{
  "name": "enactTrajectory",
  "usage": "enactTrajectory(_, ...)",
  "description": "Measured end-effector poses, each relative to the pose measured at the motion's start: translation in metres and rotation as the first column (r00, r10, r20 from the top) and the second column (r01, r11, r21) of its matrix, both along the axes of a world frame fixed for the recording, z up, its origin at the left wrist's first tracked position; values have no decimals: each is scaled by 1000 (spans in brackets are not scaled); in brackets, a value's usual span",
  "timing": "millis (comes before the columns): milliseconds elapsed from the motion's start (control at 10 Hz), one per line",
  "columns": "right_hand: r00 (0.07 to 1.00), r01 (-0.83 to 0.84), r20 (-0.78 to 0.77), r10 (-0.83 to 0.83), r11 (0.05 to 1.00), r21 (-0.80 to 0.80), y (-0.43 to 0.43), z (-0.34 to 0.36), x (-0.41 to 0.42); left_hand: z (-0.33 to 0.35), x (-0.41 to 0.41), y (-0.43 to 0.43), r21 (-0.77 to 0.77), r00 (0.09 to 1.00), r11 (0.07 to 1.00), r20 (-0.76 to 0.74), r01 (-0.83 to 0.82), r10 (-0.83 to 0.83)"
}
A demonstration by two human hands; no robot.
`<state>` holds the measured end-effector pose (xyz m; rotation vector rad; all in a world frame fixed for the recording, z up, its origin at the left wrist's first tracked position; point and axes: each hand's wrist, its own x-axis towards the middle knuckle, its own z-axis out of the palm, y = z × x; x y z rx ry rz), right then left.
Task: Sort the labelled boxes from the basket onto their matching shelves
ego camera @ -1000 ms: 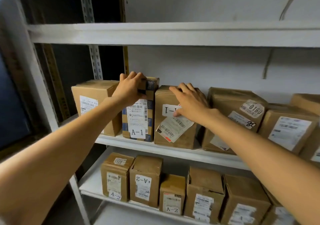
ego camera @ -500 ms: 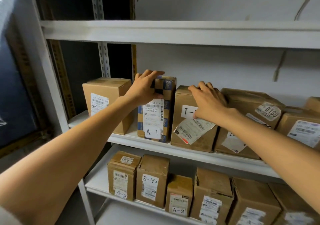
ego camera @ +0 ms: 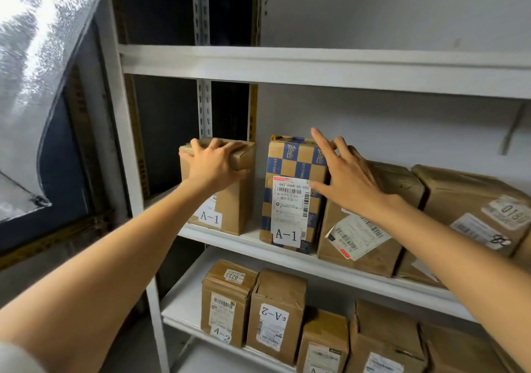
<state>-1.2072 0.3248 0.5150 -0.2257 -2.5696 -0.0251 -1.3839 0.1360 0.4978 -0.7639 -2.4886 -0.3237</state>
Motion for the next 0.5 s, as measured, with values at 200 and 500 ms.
enactTrajectory(200, 998, 23, -50, -25, 999, -28, 4, -3, -8, 3, 27, 25, -70, 999, 996, -10, 52, -53)
enactTrajectory(500, 1000, 18, -2, -18, 998, -64, 0, 6, 0, 2, 36, 25, 71, 989, 994, 119, 83, -92)
